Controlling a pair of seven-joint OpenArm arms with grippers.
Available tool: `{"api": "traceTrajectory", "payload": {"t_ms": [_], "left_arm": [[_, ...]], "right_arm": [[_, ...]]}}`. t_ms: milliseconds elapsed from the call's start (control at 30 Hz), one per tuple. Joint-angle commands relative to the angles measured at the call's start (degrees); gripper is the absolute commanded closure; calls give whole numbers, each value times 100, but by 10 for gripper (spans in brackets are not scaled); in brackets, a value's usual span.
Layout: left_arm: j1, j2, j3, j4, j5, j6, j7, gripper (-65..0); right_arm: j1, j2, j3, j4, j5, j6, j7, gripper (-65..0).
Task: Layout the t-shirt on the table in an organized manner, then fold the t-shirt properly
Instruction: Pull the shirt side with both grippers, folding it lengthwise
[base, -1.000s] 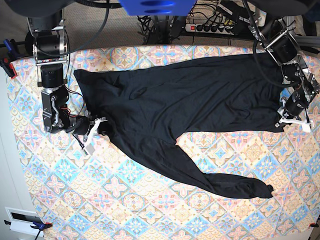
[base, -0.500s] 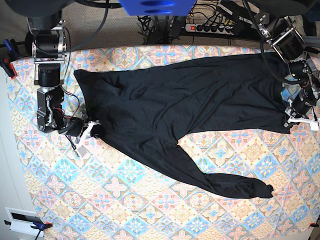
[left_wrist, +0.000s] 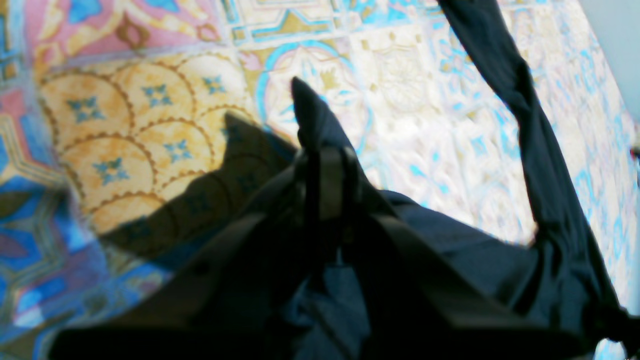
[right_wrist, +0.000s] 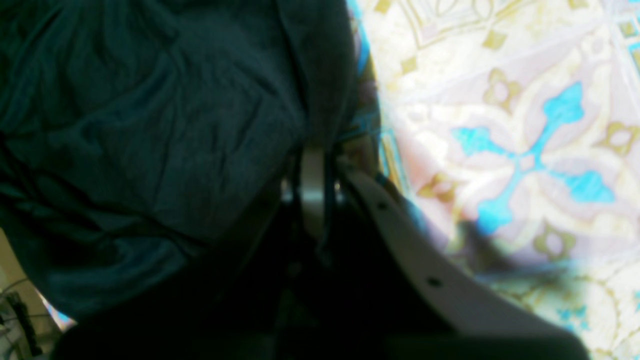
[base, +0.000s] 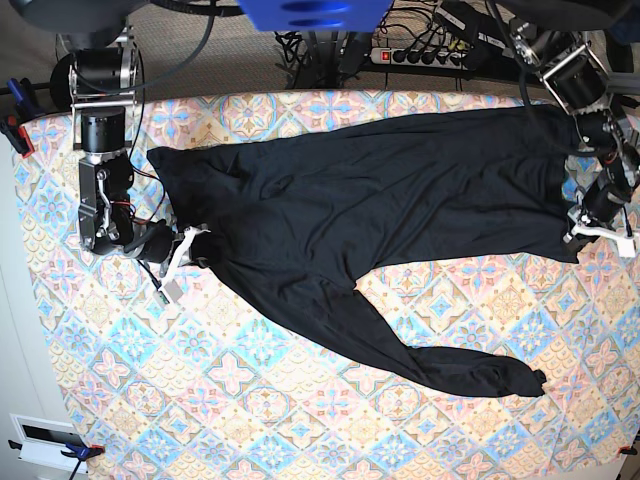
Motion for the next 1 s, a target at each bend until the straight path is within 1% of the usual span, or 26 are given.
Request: {"api": "traceTrajectory", "payload": {"t_ms": [0,133,200,333,433,567,667,800,967], "left_arm": [[-15,-164,-15,300,-212,-58,-145,0],[187,-199,-15,625,-449,-67,-118,0],[284,-287,-15,731,-537,-67,-118,0],[442,-357,-42,775,-686,-67,-154,0],[530,-480,-51,775,-722,-67,-162,0],[557,-489,-59,775,-722,-67,-162,0],[618,-489,-226,775,-722,-67,-154,0],[847,-480,-534,986,-730,-76,-145,0],[1277,-463,-543,1373,-730,-190,-154,0]], "right_arm": [[70,111,143,103,99,28,122,0],[-53,111,425,103,99,28,113,0],[-141,120,557,103,90,28,113,0],[-176,278,776,86,81,28,113,0],[-176,480,812,86,90,28,122,0],[-176,639,847,103,99,28,122,0],[-176,727,1084,103,99,28,113,0],[-361,762,1154,103,99,28,113,0],[-413,753,1163,112,99,28,113,0]]}}
